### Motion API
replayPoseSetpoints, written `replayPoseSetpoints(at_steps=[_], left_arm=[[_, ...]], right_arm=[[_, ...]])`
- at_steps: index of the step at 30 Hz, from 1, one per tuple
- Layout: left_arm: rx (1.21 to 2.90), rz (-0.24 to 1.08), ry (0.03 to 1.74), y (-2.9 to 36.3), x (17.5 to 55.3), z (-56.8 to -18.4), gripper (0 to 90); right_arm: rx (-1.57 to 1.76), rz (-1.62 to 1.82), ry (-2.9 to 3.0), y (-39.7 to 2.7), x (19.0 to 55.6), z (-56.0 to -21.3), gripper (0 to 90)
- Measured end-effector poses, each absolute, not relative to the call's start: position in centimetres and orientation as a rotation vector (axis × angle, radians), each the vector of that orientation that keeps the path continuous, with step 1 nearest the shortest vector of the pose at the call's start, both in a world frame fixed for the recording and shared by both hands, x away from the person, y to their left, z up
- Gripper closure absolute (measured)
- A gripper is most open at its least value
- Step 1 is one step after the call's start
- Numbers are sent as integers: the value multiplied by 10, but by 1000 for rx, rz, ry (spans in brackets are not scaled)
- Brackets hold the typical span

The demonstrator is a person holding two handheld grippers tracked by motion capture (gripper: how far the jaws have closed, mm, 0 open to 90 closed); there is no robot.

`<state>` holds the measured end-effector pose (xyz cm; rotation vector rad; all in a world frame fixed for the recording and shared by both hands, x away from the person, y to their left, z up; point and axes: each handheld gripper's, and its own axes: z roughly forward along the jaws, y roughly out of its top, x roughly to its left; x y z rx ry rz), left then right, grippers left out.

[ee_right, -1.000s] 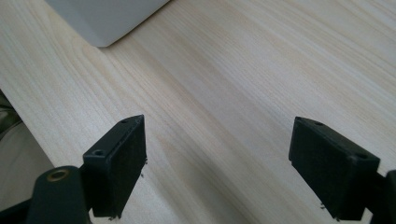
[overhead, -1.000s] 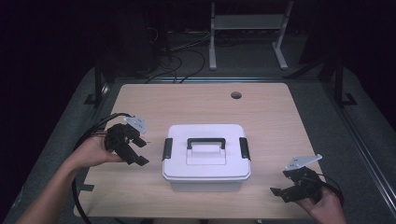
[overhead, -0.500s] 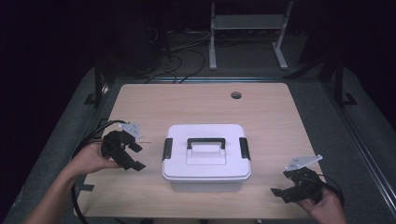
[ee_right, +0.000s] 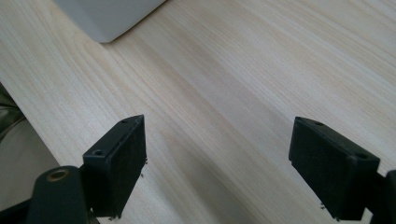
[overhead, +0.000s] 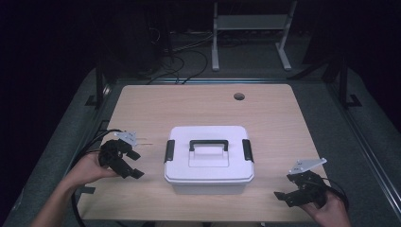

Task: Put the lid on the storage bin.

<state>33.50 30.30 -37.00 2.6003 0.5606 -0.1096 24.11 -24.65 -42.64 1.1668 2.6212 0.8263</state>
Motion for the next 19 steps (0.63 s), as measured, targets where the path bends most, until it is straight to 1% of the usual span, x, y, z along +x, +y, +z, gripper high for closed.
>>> replayPoseSetpoints(at_steps=[13,19], left_arm=[[2579,-94,605,318,325,-392,192],[2570,-48,615,317,314,-399,176]], right_arm=[[1162,822,2626,-245,242,-428,184],[1158,848,2619,-248,240,-427,182]])
